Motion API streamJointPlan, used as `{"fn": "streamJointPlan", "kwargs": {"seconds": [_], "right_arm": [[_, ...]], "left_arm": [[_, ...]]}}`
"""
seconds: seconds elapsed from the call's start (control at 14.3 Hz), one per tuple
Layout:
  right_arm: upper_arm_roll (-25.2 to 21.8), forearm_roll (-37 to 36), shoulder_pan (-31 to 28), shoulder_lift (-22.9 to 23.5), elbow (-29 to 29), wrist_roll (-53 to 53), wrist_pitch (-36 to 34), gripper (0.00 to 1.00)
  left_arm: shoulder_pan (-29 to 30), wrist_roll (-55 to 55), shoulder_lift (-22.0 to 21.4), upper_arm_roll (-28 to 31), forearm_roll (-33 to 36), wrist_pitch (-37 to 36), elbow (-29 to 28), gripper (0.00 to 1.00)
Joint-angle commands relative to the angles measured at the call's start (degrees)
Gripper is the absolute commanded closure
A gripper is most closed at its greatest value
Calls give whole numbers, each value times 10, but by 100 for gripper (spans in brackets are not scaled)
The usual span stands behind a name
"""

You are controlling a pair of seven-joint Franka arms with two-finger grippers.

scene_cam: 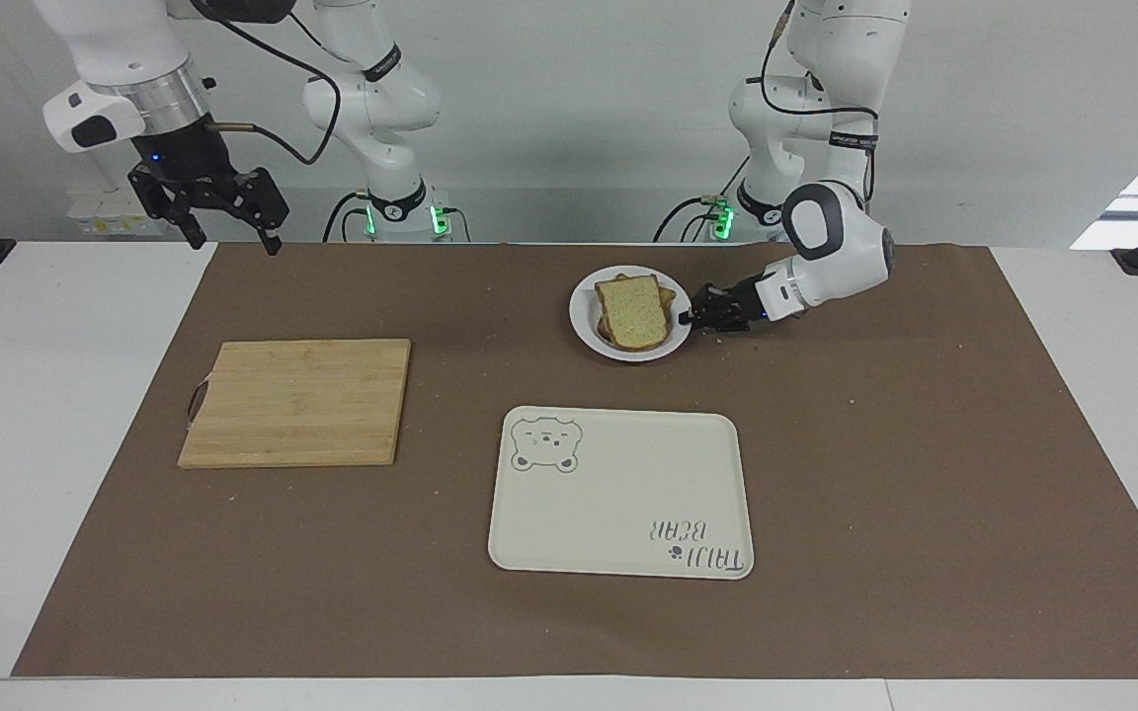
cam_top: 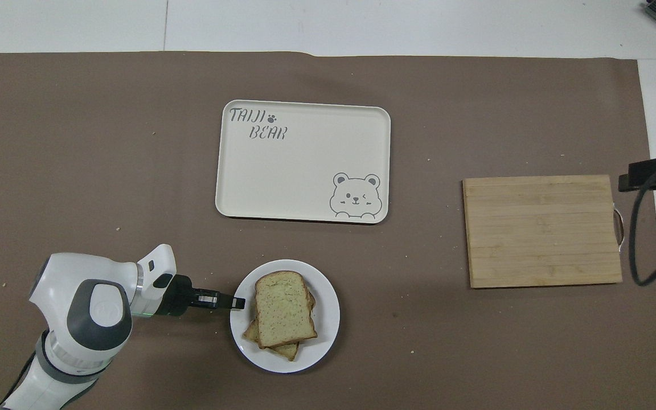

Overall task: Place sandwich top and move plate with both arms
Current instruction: 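Grip the white plate rim with the left gripper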

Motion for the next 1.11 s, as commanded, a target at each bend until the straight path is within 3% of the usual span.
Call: {"fn": "streamJointPlan", "kwargs": {"seconds": [0.0,0.35,0.63,0.77,1.05], "right_arm": [[13,-6,-2,-4,-3,-9,-8,0],[17,-6,-2,-5,-3,-9,-14,0],[16,-6,-2,-4,-2,-8,-13,0],[16,-6,-2,-4,-2,-8,-13,0],[9,-6,-10,-4,-1,-9,-13,0]], "left_arm": [[-31,11,-8,8,-13,18,-20,100],[-16,5,-4,9,-13,14,-8,100],[-9,-95,-4,10,-13,18,35,100],[5,-103,0,11,-12,6,66,100],[33,-100,68,11,2,-33,180,100]]}}
